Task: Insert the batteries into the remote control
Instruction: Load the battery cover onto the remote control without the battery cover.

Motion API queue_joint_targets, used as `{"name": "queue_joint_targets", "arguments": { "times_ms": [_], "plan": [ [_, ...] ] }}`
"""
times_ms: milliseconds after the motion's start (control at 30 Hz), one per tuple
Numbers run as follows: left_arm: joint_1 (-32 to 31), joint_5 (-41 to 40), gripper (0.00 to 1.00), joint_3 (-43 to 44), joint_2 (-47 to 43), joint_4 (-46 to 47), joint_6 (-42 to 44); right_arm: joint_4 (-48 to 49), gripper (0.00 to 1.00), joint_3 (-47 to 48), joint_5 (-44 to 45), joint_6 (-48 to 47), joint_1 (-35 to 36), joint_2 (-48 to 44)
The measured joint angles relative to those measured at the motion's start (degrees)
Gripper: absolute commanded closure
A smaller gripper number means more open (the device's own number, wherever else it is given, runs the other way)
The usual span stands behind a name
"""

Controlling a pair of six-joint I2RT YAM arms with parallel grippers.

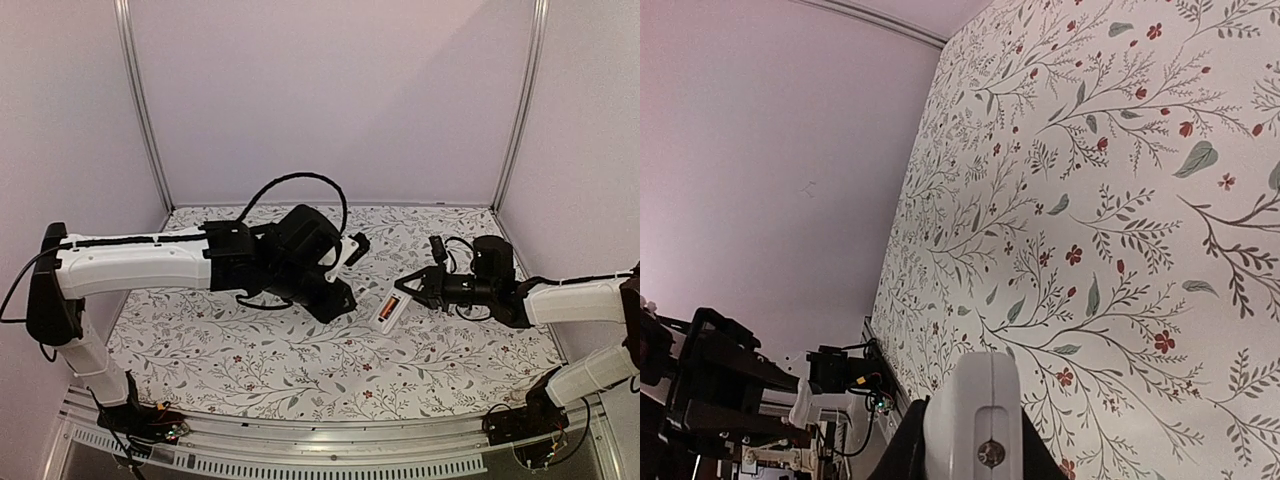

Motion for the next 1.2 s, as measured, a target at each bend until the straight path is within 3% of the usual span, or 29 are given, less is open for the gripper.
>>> {"name": "queue_joint_targets", "arguments": {
  "times_ms": [300, 1200],
  "plan": [
    [-1.0, 2.4, 0.77, 4.9, 3.4, -1.5, 0.3, 6.4, 1.0, -0.2, 2.5, 3.0, 4.2, 2.5],
    [-2.3, -2.8, 0.77, 13.8, 12.9, -8.2, 1.2, 9.0, 1.0, -0.2, 5.8, 6.0, 7.3, 2.9]
  ]
}}
